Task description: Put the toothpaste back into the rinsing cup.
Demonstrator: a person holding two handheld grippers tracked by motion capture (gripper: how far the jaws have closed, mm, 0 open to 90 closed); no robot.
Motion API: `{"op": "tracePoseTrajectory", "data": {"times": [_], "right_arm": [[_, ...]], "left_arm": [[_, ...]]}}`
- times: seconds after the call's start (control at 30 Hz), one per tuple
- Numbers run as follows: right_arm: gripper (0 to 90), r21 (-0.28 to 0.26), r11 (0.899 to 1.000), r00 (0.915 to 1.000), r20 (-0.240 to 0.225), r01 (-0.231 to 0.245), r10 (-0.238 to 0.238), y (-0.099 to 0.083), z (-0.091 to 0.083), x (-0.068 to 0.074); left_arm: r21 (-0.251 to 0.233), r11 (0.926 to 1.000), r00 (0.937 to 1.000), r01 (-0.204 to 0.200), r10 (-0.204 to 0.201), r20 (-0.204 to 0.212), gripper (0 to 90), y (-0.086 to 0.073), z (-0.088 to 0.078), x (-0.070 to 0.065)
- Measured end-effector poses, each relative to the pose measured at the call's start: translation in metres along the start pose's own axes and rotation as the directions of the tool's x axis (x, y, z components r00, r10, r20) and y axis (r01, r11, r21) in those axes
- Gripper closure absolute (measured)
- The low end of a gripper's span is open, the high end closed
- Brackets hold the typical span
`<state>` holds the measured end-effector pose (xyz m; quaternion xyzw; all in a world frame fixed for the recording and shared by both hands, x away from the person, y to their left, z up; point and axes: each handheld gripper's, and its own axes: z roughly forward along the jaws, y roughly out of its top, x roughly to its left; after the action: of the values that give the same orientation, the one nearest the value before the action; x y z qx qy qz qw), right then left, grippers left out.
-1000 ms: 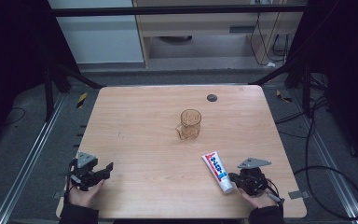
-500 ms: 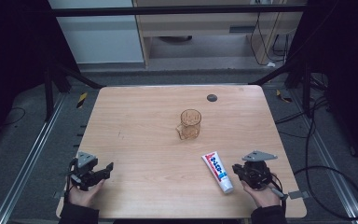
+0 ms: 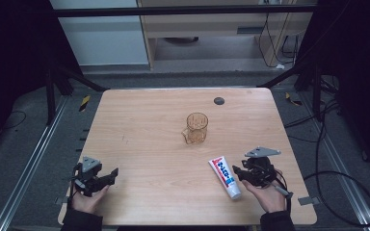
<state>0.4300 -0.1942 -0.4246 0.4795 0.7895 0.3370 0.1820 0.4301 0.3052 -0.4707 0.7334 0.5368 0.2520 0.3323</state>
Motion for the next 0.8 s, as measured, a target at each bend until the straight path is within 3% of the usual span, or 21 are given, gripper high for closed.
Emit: {"op": "tracePoseTrajectory", "data": {"times": [0.43,0.8], "right_arm": [[42.8,0.076,0.997,0.9997,-0.019,0.017,-0.016,0.020,0.022,0.016],[34.5,0.171,0.985,0.9996,-0.027,0.012,-0.007,0.025,0.043,0.022]], "left_arm": [[0.012,0.9999,1.0000,-0.003,0.003,0.000,30.9,0.000,0.002,0.001],[0.013,0.9999,1.0000,-0.004,0.004,0.000,30.8,0.000,0.002,0.001]]}}
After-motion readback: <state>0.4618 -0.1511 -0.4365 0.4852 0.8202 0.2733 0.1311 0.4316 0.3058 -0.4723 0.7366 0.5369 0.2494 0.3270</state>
